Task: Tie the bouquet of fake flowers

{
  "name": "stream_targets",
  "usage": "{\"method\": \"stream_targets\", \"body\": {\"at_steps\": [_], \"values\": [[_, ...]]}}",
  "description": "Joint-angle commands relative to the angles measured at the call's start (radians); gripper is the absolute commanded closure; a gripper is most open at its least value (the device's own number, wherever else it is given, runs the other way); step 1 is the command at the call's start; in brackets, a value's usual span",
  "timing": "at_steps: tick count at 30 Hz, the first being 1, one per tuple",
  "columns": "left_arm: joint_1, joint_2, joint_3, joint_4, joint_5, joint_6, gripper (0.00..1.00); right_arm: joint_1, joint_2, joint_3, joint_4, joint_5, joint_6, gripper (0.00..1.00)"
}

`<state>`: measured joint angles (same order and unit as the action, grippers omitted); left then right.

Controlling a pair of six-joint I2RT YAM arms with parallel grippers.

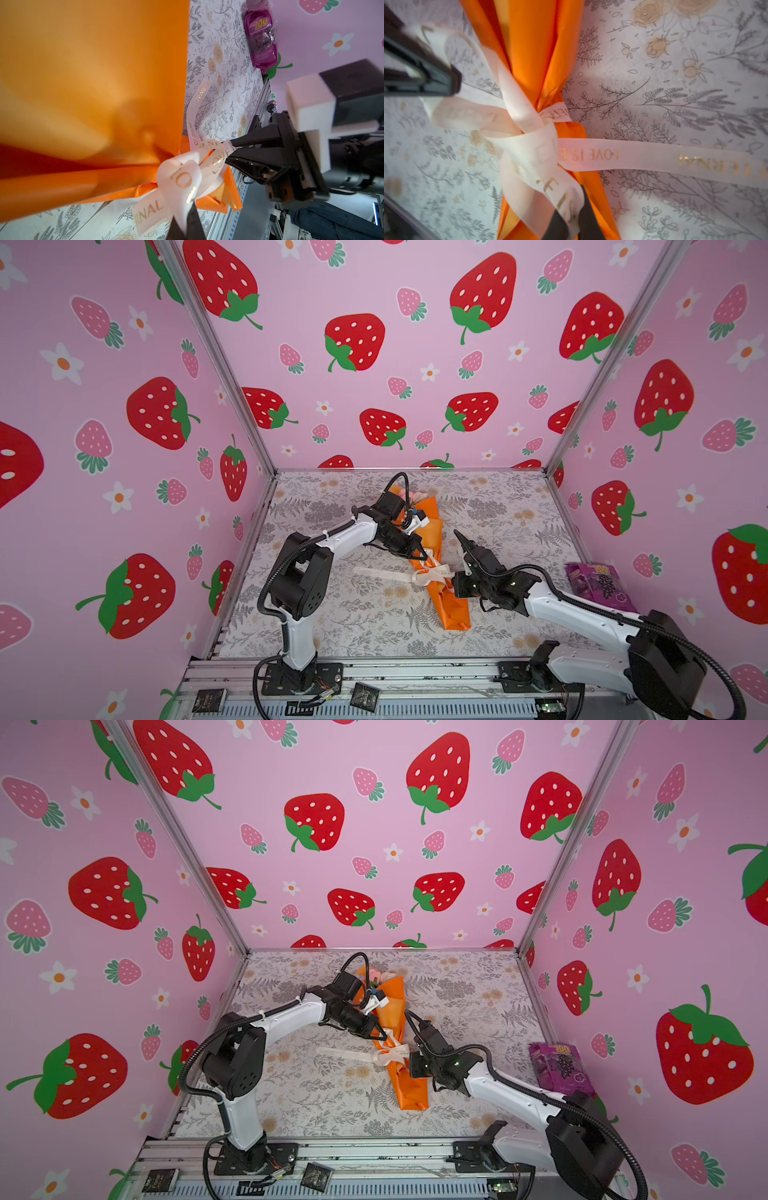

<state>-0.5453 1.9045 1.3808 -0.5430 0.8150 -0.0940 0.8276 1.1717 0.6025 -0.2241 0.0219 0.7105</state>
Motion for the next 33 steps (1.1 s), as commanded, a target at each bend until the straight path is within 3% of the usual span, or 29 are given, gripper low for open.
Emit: {"method": "stream_targets", "body": {"at_steps": [1, 4, 8, 14, 20, 30, 32, 33], "values": [[-0.002, -0.004, 0.017, -0.012, 0.013, 0.019, 1.00, 0.001, -0.051, 0.002, 0.000, 0.047, 0.024, 1.00], [-0.002, -0.022, 0.007, -0.017, -0.010, 0.031, 1.00, -0.014, -0.059, 0.049, -0.101, 0.086, 0.037, 1.00], [-0.002, -0.058, -0.013, -0.035, -0.072, 0.057, 1.00, -0.079, -0.043, 0.103, -0.230, 0.014, -0.006, 0.96], [0.006, -0.072, -0.040, -0.073, -0.152, 0.100, 1.00, -0.148, 0.028, 0.205, -0.403, 0.031, -0.062, 0.90], [0.006, -0.062, -0.041, -0.063, -0.104, 0.096, 1.00, -0.183, 0.088, 0.236, -0.473, 0.191, -0.036, 0.73], [0.004, -0.056, -0.044, -0.054, -0.095, 0.094, 1.00, -0.197, 0.079, 0.248, -0.475, 0.320, -0.010, 0.75], [0.004, -0.055, -0.047, -0.055, -0.095, 0.094, 1.00, -0.198, 0.064, 0.230, -0.453, 0.318, -0.012, 0.80], [0.004, -0.053, -0.048, -0.055, -0.092, 0.094, 1.00, -0.199, 0.053, 0.217, -0.433, 0.299, -0.021, 0.89]]}}
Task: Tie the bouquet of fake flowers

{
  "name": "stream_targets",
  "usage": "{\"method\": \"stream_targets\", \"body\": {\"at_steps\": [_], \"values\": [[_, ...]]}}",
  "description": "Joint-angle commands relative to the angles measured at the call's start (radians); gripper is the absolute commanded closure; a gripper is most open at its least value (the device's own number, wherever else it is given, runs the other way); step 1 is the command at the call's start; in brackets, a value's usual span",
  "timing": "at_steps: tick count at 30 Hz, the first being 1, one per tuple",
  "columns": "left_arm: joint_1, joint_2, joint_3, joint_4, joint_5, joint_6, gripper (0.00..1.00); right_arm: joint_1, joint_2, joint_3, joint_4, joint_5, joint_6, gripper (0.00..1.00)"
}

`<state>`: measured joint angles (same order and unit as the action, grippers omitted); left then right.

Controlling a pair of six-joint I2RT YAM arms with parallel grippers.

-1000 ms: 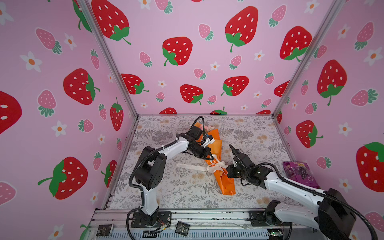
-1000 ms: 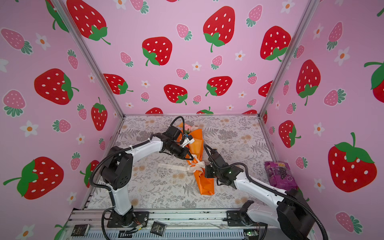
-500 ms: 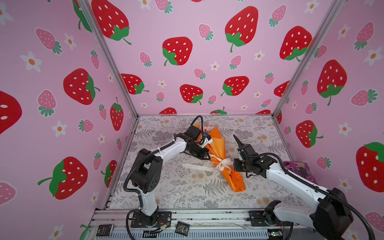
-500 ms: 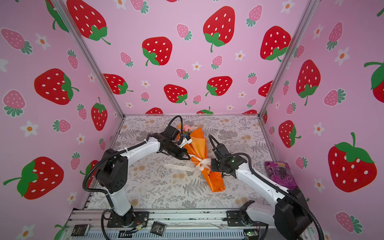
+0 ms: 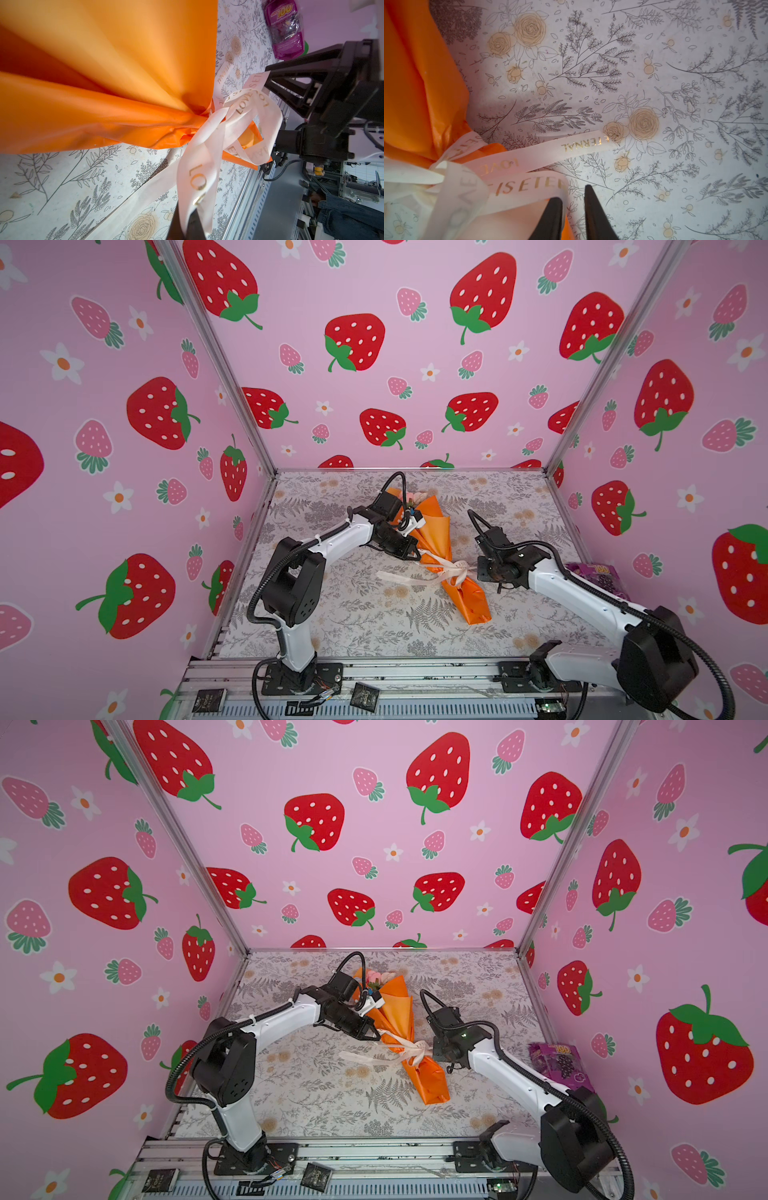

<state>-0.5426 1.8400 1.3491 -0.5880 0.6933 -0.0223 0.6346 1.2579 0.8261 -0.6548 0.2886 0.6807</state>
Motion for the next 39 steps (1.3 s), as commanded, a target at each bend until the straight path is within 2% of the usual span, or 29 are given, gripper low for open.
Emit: {"method": "stream_targets", "body": {"at_steps": [1, 4, 8, 15, 20, 23, 27, 28, 29, 32, 33, 39], "values": [[0.001, 0.012, -0.016, -0.009, 0.037, 0.021, 1.00, -0.008, -0.049, -0.027, 0.042, -0.009, -0.007, 0.96], [0.001, 0.011, -0.019, -0.006, 0.052, 0.017, 1.00, -0.013, -0.091, -0.073, 0.112, -0.066, 0.012, 1.00], [-0.002, -0.005, -0.056, 0.015, 0.056, 0.009, 1.00, -0.024, -0.122, -0.106, 0.122, -0.005, 0.055, 1.00], [-0.006, -0.044, -0.142, 0.042, 0.011, -0.004, 1.00, -0.085, -0.093, -0.174, 0.155, -0.066, 0.060, 1.00], [-0.007, -0.049, -0.152, 0.027, -0.050, 0.014, 1.00, -0.099, -0.053, -0.175, 0.217, -0.132, -0.018, 1.00], [-0.015, -0.026, -0.121, -0.015, -0.073, 0.047, 1.00, -0.100, -0.039, -0.168, 0.281, -0.215, -0.090, 1.00], [-0.034, -0.021, -0.092, -0.033, -0.161, 0.075, 1.00, -0.099, -0.039, -0.150, 0.271, -0.145, -0.113, 1.00], [-0.034, -0.020, -0.090, -0.021, -0.164, 0.067, 0.98, -0.100, -0.039, -0.144, 0.275, -0.147, -0.119, 1.00], [-0.034, -0.021, -0.088, -0.009, -0.164, 0.055, 0.89, -0.101, -0.039, -0.145, 0.291, -0.170, -0.128, 1.00], [-0.034, -0.046, -0.096, 0.049, -0.118, 0.020, 0.83, -0.099, -0.036, -0.148, 0.319, -0.223, -0.139, 1.00], [-0.033, -0.055, -0.103, 0.064, -0.130, -0.004, 0.73, -0.100, -0.033, -0.148, 0.319, -0.229, -0.138, 1.00], [-0.016, -0.135, -0.172, 0.141, -0.131, -0.049, 0.73, -0.099, -0.040, -0.159, 0.319, -0.229, -0.141, 1.00]]}}
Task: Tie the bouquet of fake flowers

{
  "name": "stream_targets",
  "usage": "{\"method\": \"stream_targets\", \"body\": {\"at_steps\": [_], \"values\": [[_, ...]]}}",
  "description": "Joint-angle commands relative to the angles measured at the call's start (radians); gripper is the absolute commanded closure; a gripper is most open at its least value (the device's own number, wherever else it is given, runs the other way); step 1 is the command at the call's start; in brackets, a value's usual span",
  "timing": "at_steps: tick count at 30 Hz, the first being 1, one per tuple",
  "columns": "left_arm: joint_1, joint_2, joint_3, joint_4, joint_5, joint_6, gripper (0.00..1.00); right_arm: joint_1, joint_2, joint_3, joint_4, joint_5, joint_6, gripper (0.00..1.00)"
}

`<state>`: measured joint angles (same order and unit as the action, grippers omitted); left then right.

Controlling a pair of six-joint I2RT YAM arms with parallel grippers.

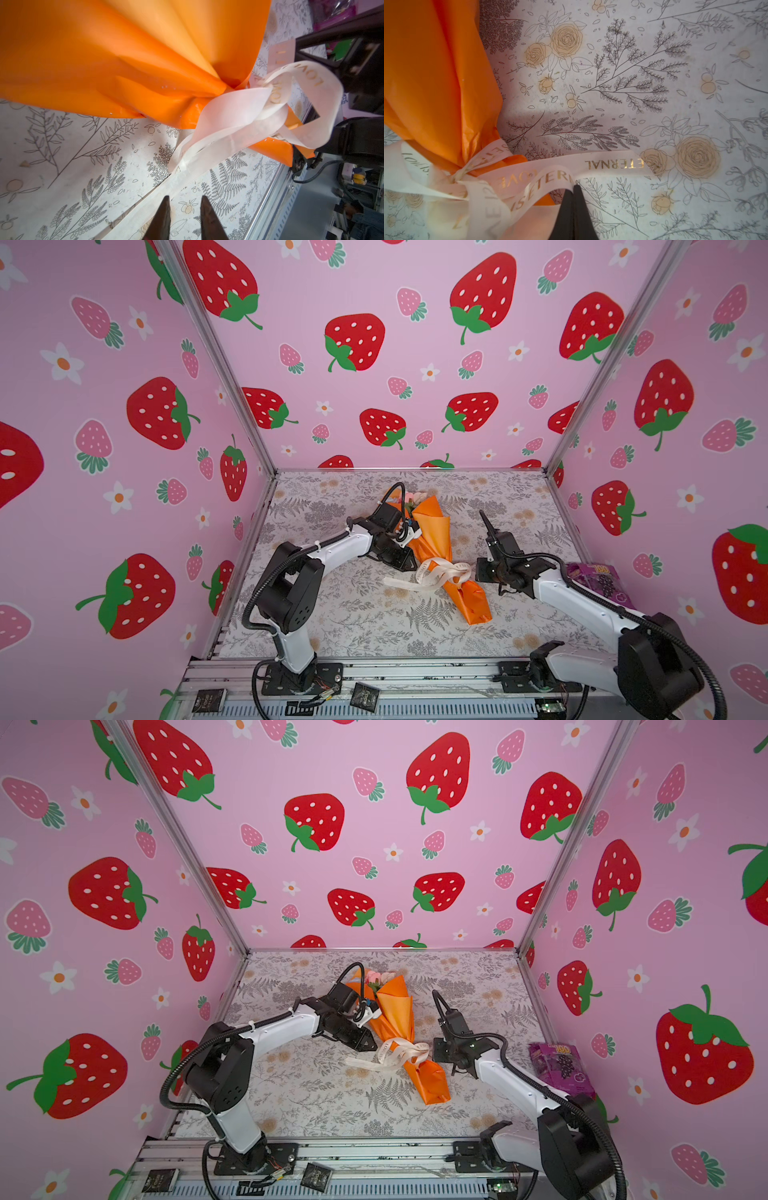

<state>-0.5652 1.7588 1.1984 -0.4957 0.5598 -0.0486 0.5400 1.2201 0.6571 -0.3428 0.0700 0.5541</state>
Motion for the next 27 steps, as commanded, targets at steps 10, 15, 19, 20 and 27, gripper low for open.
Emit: {"method": "stream_targets", "body": {"at_steps": [10, 15, 19, 20, 27], "values": [[-0.205, -0.016, -0.002, 0.135, -0.113, 0.152, 0.61, -0.005, -0.008, 0.013, 0.007, -0.035, -0.007, 1.00], [-0.258, 0.052, 0.052, 0.138, -0.295, 0.179, 0.58, -0.006, -0.008, 0.022, 0.006, -0.039, -0.006, 1.00], [-0.260, 0.065, 0.066, 0.168, -0.354, 0.191, 0.56, -0.005, -0.010, 0.024, 0.004, -0.042, -0.004, 1.00], [-0.260, 0.069, 0.071, 0.170, -0.335, 0.202, 0.56, -0.005, -0.011, 0.025, 0.002, -0.044, -0.004, 1.00], [-0.272, 0.149, 0.145, 0.108, -0.264, 0.251, 0.56, -0.005, -0.003, 0.034, -0.002, -0.038, -0.008, 1.00]]}}
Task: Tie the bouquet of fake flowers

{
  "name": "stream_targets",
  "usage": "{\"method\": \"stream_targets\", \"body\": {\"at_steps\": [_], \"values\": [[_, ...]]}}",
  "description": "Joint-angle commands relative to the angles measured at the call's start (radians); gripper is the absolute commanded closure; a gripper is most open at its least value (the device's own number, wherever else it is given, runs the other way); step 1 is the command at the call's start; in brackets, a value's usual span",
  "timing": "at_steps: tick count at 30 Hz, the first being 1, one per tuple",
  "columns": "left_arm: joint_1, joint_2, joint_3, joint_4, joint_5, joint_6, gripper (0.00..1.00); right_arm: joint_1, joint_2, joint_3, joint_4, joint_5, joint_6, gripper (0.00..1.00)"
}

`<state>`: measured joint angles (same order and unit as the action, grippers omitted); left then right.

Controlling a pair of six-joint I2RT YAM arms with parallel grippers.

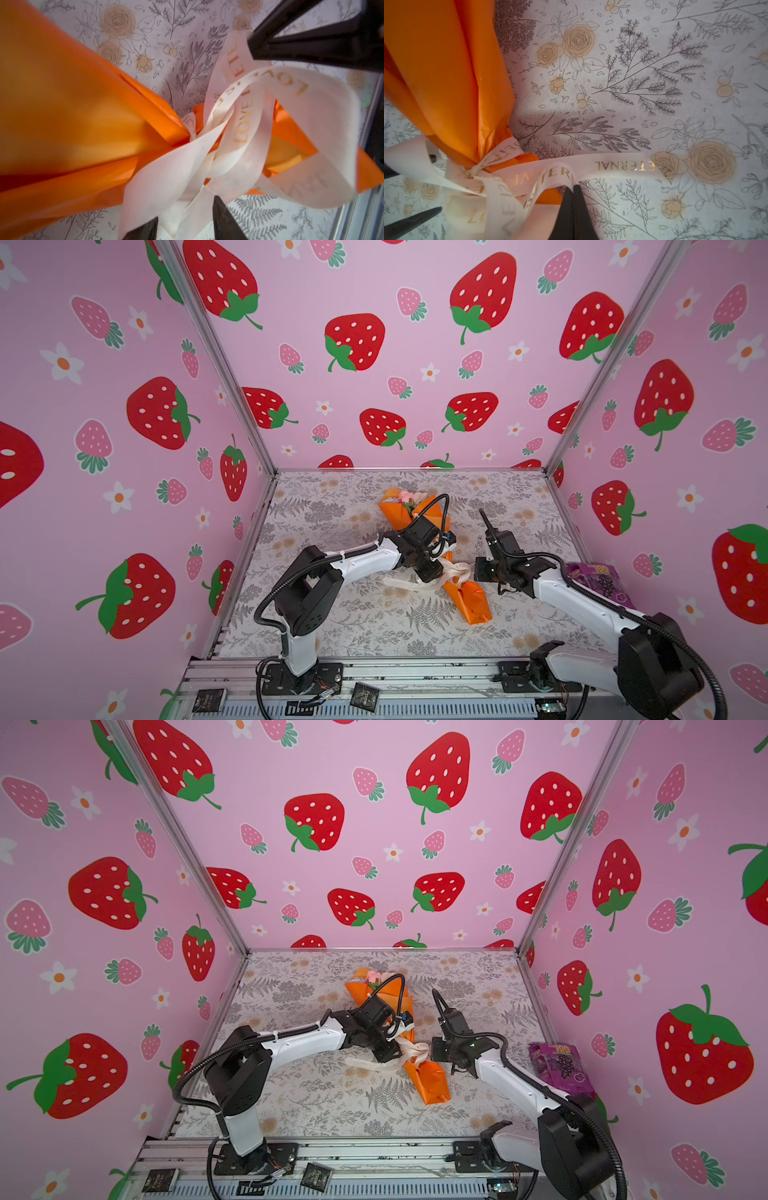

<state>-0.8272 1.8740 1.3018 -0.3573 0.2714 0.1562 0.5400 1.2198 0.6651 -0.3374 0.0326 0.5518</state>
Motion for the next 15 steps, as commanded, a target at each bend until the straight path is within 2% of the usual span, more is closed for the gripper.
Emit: {"method": "stream_targets", "body": {"at_steps": [1, 5, 7, 12, 15], "values": [[-0.014, 0.041, 0.046, -0.032, 0.020, 0.045, 0.56, -0.005, -0.002, 0.025, -0.007, 0.000, -0.006, 1.00], [-0.019, 0.061, 0.058, -0.034, 0.013, 0.046, 0.57, -0.005, -0.005, 0.027, -0.016, 0.004, -0.006, 1.00], [-0.021, 0.067, 0.060, -0.037, -0.002, 0.049, 0.61, -0.005, -0.009, 0.027, -0.020, 0.008, -0.008, 1.00], [-0.021, 0.047, 0.057, -0.047, -0.005, 0.055, 0.78, -0.005, -0.016, 0.034, -0.054, 0.051, -0.007, 1.00], [-0.020, 0.023, 0.058, -0.067, 0.004, 0.062, 0.85, -0.005, -0.016, 0.045, -0.083, 0.077, -0.016, 1.00]]}}
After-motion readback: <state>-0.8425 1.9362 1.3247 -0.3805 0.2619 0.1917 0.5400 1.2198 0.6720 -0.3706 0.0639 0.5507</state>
